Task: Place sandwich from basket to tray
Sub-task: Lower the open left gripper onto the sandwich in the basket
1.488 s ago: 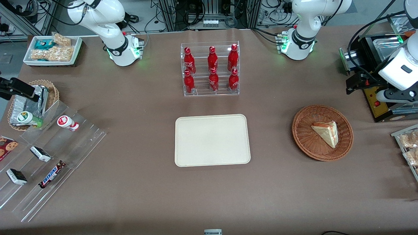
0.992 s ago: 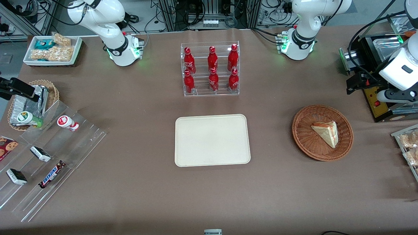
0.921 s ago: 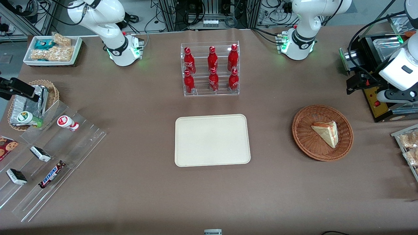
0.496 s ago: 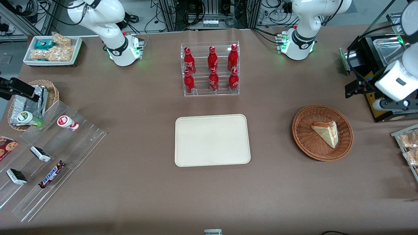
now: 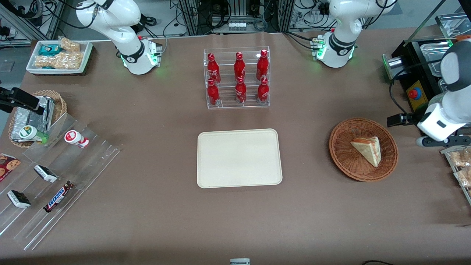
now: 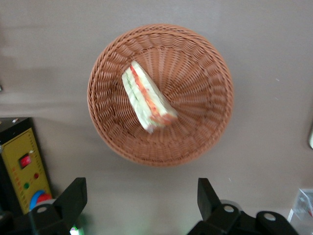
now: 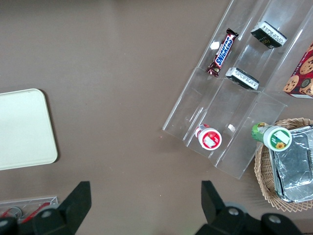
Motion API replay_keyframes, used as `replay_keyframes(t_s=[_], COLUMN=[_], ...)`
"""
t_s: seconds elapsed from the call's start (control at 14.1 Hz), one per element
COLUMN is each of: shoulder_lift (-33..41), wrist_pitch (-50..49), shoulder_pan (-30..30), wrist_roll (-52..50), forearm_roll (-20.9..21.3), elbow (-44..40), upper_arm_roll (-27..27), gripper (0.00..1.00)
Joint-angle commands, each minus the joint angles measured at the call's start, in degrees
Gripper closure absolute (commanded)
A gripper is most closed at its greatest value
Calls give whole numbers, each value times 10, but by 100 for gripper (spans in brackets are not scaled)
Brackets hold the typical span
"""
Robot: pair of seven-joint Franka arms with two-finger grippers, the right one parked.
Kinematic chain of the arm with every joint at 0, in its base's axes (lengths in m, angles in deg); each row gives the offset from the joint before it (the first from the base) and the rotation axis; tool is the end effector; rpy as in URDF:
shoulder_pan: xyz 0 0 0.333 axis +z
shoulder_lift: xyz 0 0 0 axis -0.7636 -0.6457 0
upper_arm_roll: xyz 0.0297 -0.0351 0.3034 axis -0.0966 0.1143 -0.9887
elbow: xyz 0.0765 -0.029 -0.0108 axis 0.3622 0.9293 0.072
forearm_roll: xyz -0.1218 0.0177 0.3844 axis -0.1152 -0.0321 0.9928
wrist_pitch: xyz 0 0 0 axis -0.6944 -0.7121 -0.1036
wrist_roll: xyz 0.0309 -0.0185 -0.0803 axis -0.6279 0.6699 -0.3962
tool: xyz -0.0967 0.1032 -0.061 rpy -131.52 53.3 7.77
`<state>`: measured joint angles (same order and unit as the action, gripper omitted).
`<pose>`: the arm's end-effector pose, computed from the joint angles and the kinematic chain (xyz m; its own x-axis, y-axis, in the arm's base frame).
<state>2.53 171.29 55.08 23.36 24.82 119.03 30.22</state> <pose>0.5680 0.0427 0.3898 0.9813 0.0472 -0.1867 0.0433 -0.9987 -0.0252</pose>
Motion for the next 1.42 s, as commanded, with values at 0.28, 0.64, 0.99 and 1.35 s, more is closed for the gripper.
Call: replay_keyframes(t_s=[0.28, 0.64, 0.99, 1.35], shoulder_lift=[5, -42, -76, -72], wrist_pitch=[276, 352, 388, 381], shoulder_pan=[36, 12, 7, 3], wrist_roll=[-173, -442, -453, -448], forearm_roll=[4, -5, -33, -33], elbow=[190, 196, 215, 210], upper_arm_roll=[1, 8, 8, 10], gripper=[0, 0, 4, 95])
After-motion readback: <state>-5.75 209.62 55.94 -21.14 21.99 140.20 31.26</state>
